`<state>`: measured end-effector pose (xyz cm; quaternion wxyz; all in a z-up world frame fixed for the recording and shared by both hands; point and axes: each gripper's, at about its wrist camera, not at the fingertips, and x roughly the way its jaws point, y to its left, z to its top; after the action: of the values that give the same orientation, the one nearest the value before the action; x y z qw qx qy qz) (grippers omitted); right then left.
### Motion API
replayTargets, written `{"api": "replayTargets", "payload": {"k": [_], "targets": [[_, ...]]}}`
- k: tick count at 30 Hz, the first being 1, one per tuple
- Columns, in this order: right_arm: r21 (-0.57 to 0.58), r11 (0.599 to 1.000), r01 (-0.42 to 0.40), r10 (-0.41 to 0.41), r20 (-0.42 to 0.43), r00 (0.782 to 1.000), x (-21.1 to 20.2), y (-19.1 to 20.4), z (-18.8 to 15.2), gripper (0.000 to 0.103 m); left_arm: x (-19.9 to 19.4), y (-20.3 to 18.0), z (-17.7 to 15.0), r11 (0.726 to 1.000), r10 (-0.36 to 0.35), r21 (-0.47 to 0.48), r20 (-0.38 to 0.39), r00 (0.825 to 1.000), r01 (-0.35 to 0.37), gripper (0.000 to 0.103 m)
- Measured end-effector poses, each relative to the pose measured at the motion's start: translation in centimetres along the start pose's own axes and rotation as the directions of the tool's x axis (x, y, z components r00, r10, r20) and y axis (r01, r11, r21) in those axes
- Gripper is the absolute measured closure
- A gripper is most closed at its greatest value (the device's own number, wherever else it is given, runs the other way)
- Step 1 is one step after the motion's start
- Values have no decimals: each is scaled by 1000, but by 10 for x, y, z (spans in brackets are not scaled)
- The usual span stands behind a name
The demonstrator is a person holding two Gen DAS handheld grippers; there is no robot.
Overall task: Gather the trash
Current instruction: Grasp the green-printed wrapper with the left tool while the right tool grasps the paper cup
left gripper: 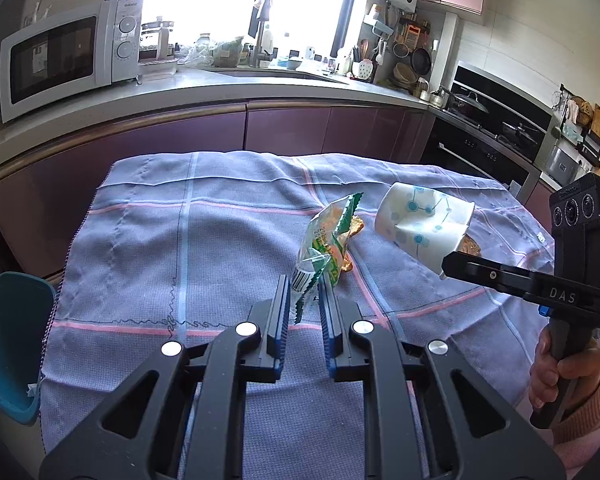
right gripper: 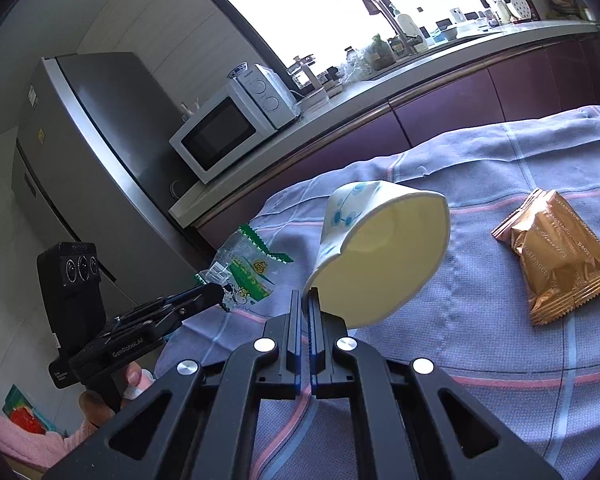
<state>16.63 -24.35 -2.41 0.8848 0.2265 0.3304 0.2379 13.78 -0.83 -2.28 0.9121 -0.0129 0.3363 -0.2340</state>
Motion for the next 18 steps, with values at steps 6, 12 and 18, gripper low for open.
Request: {"api": "replayTargets", "payload": {"k": [6, 12, 18], "targets": [[-36, 999, -24, 23, -26, 999, 7, 17, -6, 101, -14, 6, -6, 1000, 21, -11, 11, 1000, -21, 88], [-69, 996, -51, 47, -50, 998, 16, 34, -11, 101, -29, 16, -11, 999, 37, -27, 25, 999, -36, 88], [-100, 992, -76, 68, -78, 995, 27, 49, -12, 101, -44, 27, -15, 997, 58, -51, 40, 997, -56, 88]]}}
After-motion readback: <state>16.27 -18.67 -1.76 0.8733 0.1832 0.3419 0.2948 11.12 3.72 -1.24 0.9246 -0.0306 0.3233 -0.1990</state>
